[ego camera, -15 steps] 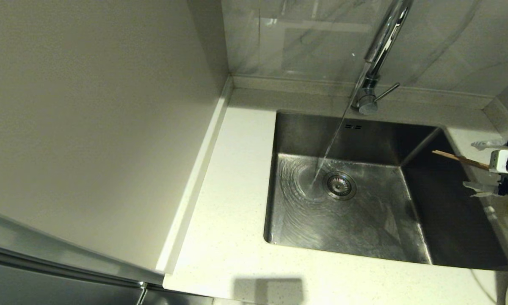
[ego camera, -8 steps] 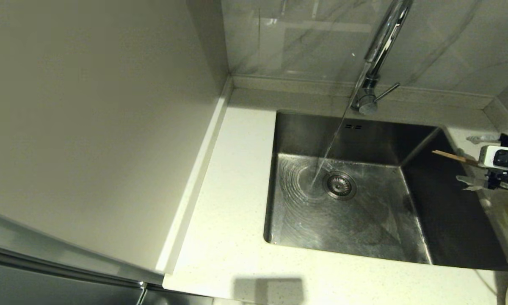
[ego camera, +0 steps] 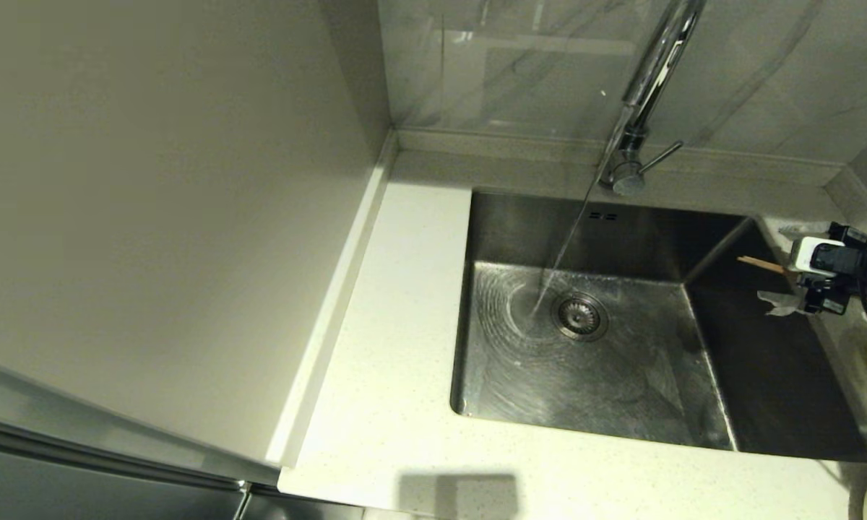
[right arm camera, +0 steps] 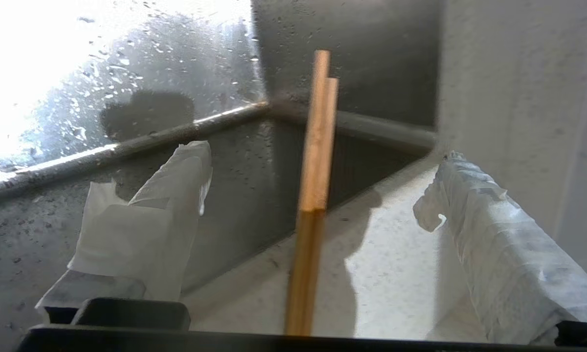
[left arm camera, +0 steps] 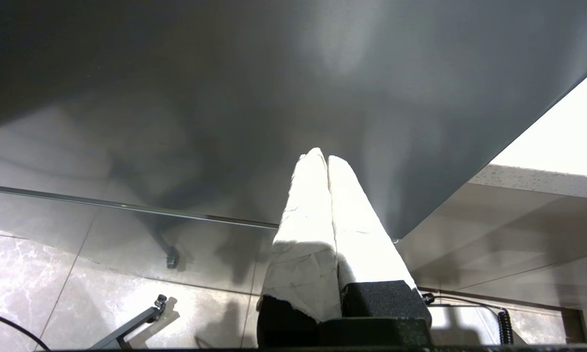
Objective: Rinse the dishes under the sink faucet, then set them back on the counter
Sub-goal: Pick up the chopsticks
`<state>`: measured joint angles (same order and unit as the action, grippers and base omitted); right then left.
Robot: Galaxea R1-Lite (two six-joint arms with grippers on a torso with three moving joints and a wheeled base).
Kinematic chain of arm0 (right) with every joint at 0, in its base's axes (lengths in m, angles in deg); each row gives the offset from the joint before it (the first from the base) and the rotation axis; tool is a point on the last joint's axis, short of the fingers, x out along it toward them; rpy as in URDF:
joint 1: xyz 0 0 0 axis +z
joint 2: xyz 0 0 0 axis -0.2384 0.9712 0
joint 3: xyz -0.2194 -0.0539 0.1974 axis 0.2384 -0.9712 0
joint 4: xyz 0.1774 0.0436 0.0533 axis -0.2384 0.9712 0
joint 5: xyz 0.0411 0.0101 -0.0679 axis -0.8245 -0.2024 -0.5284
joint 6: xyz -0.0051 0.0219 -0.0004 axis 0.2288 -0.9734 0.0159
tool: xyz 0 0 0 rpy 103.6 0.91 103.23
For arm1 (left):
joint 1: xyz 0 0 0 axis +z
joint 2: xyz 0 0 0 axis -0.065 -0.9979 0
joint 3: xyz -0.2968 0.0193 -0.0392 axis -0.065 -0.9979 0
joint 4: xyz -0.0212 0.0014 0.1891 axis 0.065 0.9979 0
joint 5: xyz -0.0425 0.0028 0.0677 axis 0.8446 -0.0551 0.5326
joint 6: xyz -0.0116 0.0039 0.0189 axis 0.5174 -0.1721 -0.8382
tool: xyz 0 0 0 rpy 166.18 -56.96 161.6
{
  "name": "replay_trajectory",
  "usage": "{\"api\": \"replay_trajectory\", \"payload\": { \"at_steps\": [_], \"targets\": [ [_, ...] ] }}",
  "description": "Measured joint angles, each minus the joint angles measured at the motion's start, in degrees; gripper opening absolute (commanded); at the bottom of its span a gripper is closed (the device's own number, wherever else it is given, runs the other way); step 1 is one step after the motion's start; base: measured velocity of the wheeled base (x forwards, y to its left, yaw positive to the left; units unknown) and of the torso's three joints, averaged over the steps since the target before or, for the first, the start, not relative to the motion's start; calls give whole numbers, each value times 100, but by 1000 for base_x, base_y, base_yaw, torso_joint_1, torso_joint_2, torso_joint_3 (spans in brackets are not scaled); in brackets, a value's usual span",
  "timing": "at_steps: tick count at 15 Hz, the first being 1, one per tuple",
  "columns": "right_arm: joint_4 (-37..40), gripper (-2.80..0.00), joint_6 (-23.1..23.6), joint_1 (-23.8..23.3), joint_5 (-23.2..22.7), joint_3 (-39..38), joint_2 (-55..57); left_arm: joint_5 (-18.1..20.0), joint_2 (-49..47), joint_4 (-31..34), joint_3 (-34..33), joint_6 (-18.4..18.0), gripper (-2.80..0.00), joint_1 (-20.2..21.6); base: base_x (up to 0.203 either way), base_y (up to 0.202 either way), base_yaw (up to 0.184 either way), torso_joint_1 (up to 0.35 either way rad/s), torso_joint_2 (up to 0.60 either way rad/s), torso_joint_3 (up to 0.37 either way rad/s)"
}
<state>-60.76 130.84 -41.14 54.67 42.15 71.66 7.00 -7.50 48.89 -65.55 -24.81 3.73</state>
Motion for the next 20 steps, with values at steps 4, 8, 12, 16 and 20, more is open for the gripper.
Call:
{"api": "replay_trajectory", "payload": {
  "at_steps": [4,8,12,16,20],
  "targets": [
    [-208,0,-163,107,165,150,199,1,0,0,0,-2,-280,-2,0,0,0,0,0,0],
    [-321,0,-404,188,364,255,323,-2,0,0,0,1,-280,0,0,0,0,0,0,0],
    [-321,0,-417,199,374,316,383,0,0,2,0,-1,-280,0,0,0,0,0,0,0],
    [-323,0,-433,197,377,427,452,0,0,2,0,-1,-280,0,0,0,0,0,0,0],
    [-323,0,-512,194,383,458,488,0,0,0,0,-2,-280,0,0,0,0,0,0,0]
  ]
}}
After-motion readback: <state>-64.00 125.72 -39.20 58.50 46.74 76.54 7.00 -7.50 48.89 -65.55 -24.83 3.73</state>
